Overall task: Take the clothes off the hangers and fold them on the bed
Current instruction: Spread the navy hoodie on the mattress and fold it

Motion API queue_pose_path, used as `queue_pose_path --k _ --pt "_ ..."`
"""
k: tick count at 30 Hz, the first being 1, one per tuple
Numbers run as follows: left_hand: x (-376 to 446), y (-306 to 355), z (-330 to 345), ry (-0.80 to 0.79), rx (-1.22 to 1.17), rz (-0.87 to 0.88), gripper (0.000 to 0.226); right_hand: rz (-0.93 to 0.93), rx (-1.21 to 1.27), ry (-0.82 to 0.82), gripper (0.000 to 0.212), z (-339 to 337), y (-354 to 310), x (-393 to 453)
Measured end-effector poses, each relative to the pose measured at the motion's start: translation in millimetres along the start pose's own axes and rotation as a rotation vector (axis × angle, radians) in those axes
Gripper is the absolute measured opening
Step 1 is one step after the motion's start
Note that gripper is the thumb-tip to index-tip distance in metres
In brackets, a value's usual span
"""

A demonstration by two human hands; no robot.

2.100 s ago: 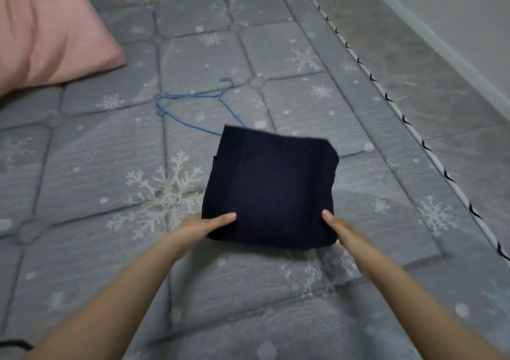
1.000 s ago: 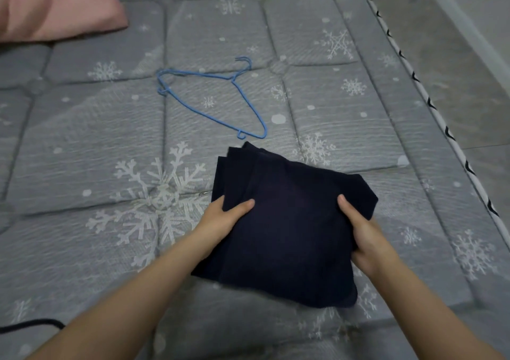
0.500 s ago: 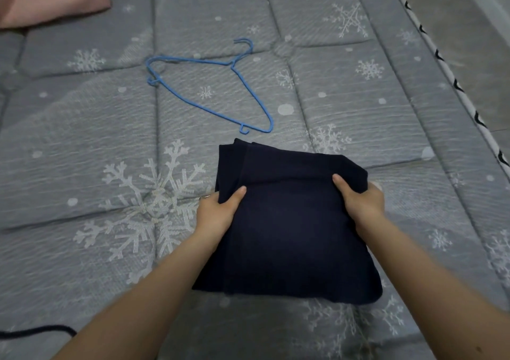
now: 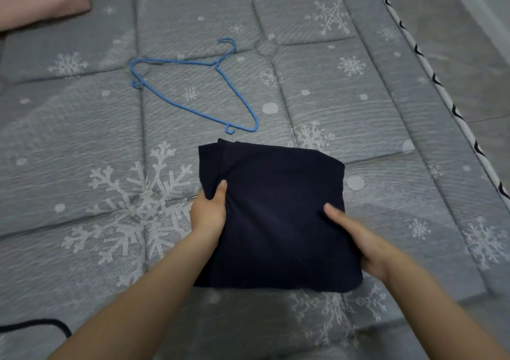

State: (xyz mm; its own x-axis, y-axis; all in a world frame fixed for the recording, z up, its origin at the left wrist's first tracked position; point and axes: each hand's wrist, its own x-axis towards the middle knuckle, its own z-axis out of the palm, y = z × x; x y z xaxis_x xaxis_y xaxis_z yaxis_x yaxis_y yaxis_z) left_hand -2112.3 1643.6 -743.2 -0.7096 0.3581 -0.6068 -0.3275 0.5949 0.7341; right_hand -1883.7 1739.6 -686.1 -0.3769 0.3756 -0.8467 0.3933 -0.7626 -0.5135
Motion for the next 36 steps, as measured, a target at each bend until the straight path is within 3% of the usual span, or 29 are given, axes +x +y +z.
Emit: queue_pose_path --k 3,7,14,16,18,20,23,25,27,31,36 --pt "-2.4 -0.3 0.8 0.015 0.024 0.011 0.051 -0.021 -0.194 0.075 0.039 0.3 13.9 -7.7" --pt "-2.3 -1.6 -2.3 0.003 0.137 0.074 0.051 -0.058 -0.276 0.238 0.021 -4.4 25.9 -3.1" --pt "-6.5 2.6 -6.9 -0.004 0.182 0.069 0.048 -0.105 -0.372 0.41 0.038 -1.2 39.1 18.7" --pt "-12.5 8.2 -9.7 0.071 0.308 0.136 0.057 -0.114 -0.414 0.476 0.039 -2.2 41.9 18.4" --pt "-22.4 16.2 -13.6 0.233 0.547 0.368 0.07 -0.15 -0.473 0.572 0.045 -1.9 38.9 8.8" --pt "-34.3 23.1 -14.4 0.277 0.66 0.708 0.07 -0.282 -0.539 0.699 0.057 -0.8 34.2 -0.9" --pt "-47.5 23.9 -4.0 0.113 0.79 1.068 0.064 -0.614 -0.751 0.828 0.068 17.2 21.0 -11.6" --pt "-48.9 17.3 6.0 -0.002 0.948 1.207 0.059 -0.788 -0.933 0.795 0.068 38.9 11.5 -7.9" --pt "-40.0 5.1 10.3 -0.055 1.097 1.191 0.058 -0.822 -1.117 0.712 0.07 56.7 9.2 0.9" --pt "-10.2 -17.7 7.8 -0.053 1.145 0.918 0.068 -0.658 -1.519 0.534 0.077 47.7 27.8 29.4" --pt "2.5 -26.8 22.7 -0.046 1.154 0.904 0.07 -0.525 -1.558 0.486 0.08 26.3 39.5 61.1"
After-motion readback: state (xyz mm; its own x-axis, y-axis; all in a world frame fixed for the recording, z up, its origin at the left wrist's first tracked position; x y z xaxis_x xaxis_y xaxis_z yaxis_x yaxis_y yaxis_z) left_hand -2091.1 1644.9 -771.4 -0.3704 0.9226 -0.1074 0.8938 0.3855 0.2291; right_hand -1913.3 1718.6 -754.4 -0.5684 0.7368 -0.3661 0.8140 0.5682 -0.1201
